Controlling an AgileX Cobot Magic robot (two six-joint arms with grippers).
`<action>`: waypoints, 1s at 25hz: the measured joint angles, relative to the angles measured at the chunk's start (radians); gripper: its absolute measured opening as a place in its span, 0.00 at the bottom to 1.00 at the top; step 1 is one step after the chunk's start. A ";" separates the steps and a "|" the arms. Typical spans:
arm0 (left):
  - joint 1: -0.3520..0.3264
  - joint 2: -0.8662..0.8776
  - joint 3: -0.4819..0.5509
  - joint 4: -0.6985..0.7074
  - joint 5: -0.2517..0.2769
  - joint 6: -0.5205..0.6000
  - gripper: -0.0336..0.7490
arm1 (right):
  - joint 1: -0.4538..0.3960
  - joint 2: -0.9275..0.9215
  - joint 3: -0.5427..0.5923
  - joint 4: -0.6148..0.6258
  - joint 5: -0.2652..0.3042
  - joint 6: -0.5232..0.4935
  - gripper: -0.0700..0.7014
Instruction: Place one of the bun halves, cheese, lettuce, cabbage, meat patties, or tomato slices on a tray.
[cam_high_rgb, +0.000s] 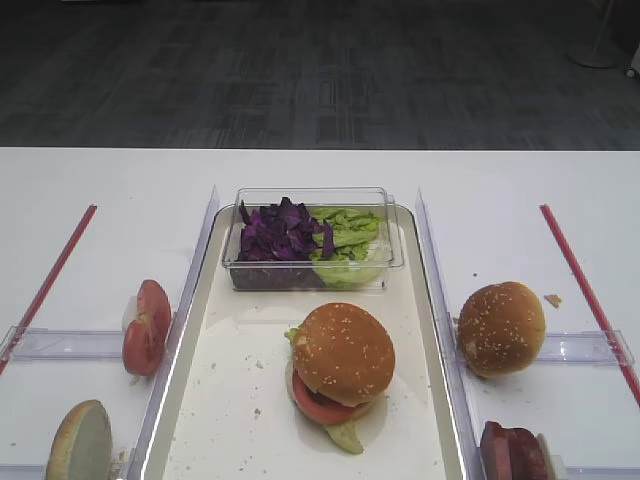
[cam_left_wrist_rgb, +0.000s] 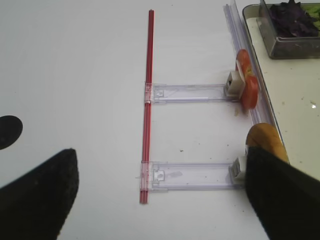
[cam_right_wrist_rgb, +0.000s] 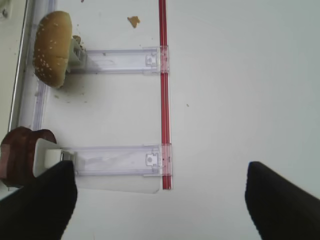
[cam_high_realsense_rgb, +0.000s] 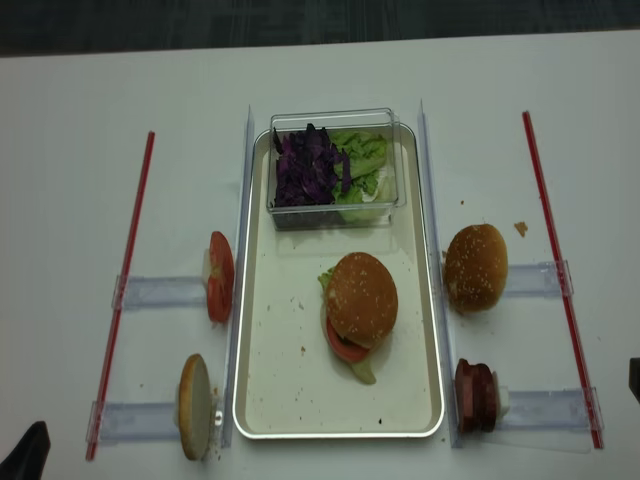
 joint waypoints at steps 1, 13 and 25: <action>0.000 0.000 0.000 0.000 0.000 0.000 0.83 | 0.000 -0.027 0.000 0.000 0.002 0.000 0.99; 0.000 0.000 0.000 0.000 0.000 0.000 0.83 | -0.002 -0.300 0.000 0.002 0.013 -0.006 0.99; 0.000 0.000 0.000 0.000 0.000 0.000 0.83 | -0.002 -0.378 0.000 0.015 0.020 -0.035 0.99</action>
